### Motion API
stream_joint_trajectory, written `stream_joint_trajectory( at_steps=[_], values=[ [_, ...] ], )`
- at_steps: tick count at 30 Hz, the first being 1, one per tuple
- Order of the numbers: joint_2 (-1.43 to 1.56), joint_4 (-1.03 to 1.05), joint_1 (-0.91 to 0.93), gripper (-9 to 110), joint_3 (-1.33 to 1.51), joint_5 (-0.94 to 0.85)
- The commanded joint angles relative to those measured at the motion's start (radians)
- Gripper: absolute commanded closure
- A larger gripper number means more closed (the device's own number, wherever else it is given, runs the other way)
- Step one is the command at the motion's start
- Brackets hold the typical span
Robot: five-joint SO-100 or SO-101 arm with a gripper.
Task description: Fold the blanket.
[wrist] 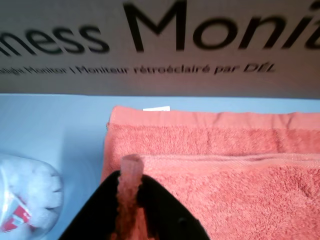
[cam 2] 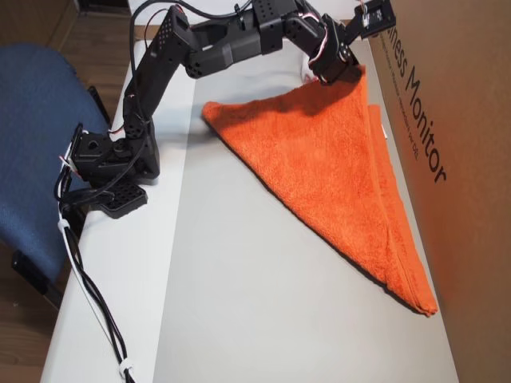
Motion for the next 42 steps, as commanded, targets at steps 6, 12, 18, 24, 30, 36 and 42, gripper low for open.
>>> stream_joint_trajectory(
  at_steps=[6, 12, 18, 24, 30, 36, 42],
  values=[
    [-0.078, -0.074, -0.015, 101, -0.091, -0.130],
    [-0.138, -0.253, -0.020, 102, -0.078, -0.331],
    [-0.209, -0.356, -0.041, 102, -0.078, -0.525],
    [-0.262, -0.416, -0.074, 102, -0.078, -0.591],
    [-0.287, -0.426, -0.087, 101, -0.078, -0.704],
    [-0.305, -0.426, -0.091, 101, -0.078, -0.749],
    [-0.305, -0.410, -0.091, 97, -0.077, -0.735]
  ],
)
